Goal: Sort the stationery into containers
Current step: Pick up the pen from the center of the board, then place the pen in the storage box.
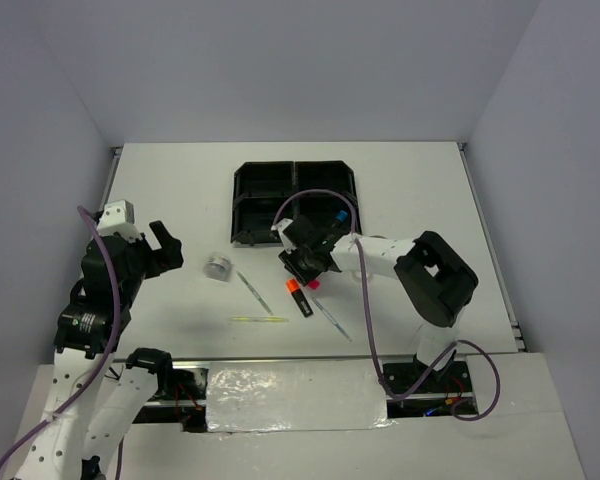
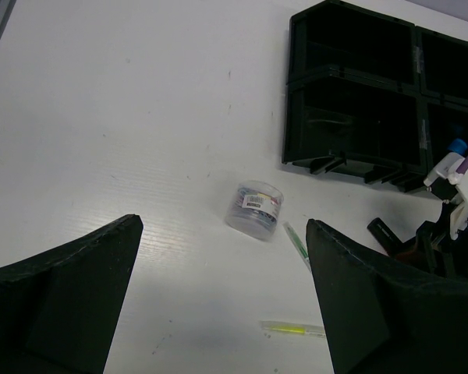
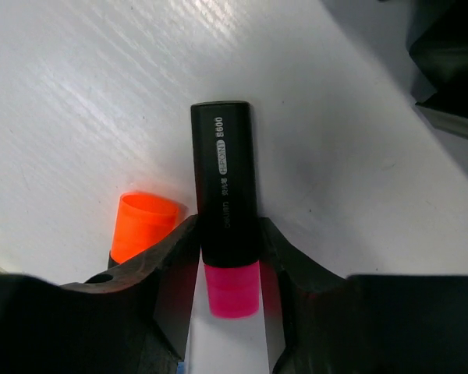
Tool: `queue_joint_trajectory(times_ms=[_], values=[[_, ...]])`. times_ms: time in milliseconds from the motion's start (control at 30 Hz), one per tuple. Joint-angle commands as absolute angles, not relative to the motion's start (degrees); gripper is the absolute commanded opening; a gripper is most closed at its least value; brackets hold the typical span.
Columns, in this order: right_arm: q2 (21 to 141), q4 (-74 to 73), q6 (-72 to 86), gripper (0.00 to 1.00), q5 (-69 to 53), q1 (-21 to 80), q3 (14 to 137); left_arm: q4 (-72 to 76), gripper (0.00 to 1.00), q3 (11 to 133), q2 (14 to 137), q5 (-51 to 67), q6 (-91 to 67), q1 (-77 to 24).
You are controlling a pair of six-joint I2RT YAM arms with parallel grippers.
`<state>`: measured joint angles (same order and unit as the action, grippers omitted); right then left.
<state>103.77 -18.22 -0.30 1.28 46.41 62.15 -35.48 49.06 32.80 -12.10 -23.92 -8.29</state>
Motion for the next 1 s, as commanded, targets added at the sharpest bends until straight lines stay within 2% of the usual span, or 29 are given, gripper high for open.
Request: queue_joint_trajectory(times_ms=[0,133,333,533,767,967], values=[[106.4,-16.4,1.8,0.39,0.9,47.1,62.8,-33.0,0.99,49.0,32.3,-12.1,-22.9,-8.6],[102.8,-14.6,1.8,0.24,-3.0,48.2,62.4,-33.0,0.99,49.0,32.2,-12.1,-22.9,-8.8],[90.1,-12.7,1.7,0.18,-6.9,48.7,62.5,-33.0,0.99,49.0,32.2,-12.2,-22.9,-8.9],[82.9,-19.5,-1.8,0.19,1.5,45.2,66.7,-33.0,0.99,49.0,32.3,-12.7,-23.2,-8.9],[88.2,-28.0,-10.0,0.19,10.5,36.1,76.4,-32.9,0.99,49.0,32.7,-12.4,-23.1,-8.9],[95.3,-30.6,-13.2,0.22,5.7,27.8,84.2,-32.8,0.99,49.0,32.9,-11.9,-22.9,-8.9]])
